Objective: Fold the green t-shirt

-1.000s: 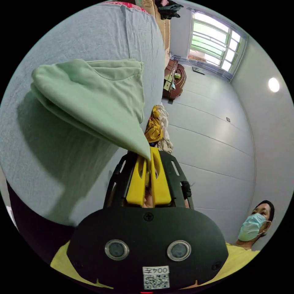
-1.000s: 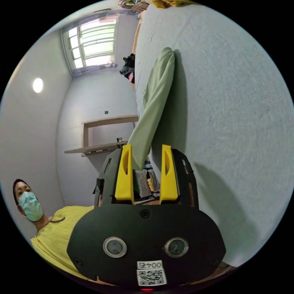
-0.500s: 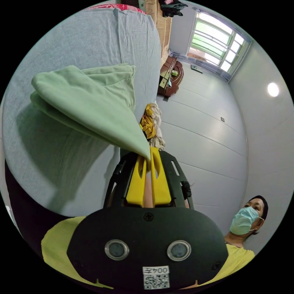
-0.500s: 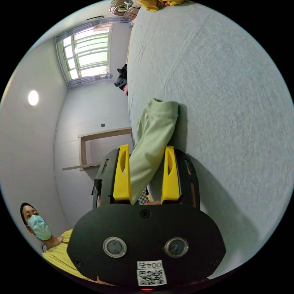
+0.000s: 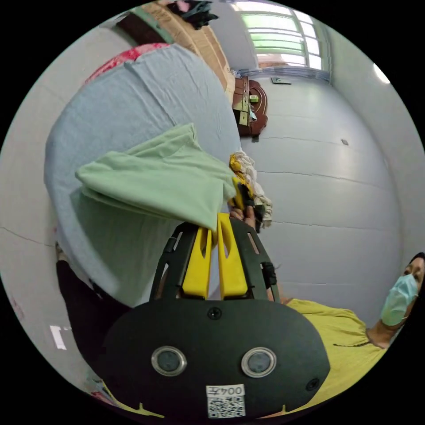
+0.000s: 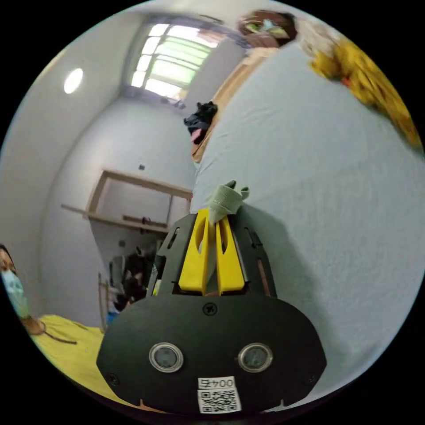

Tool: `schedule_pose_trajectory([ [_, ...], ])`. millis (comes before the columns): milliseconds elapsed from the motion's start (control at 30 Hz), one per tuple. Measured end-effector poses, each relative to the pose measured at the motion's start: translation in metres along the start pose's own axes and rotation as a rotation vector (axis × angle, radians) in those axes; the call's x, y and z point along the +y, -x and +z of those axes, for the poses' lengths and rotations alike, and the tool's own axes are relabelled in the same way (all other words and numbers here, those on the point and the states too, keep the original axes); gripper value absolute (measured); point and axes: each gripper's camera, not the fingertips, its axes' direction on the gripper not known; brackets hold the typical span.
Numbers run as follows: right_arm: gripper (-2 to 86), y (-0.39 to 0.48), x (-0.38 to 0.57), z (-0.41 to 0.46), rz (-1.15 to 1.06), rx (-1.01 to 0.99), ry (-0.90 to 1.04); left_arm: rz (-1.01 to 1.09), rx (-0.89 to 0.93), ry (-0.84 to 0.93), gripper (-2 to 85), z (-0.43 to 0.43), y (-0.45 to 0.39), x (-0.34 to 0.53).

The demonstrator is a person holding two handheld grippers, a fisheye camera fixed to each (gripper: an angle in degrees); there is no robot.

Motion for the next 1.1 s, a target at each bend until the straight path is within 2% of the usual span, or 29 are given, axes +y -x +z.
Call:
schedule_pose_trajectory([
  [167,2.0,0.122,0.025,0.049,-0.333,-0.028,0.04,0.072,-0.006,-0.155,4.0,-0.07,-0.009,0.081],
  [400,1.6,0.218,0.082,0.149,-0.508,-0.276,0.128,0.121,-0.089,-0.406,4.0,-0.2,-0.012,0.239],
  [733,1.3,0.367,0.205,0.421,-0.588,-0.462,0.435,-0.02,-0.144,-0.676,4.0,-0.404,0.064,0.453],
  [1100,1.2,0.563,0.373,0.746,-0.606,-0.601,0.587,-0.072,-0.154,-0.837,4.0,-0.716,0.192,0.637],
])
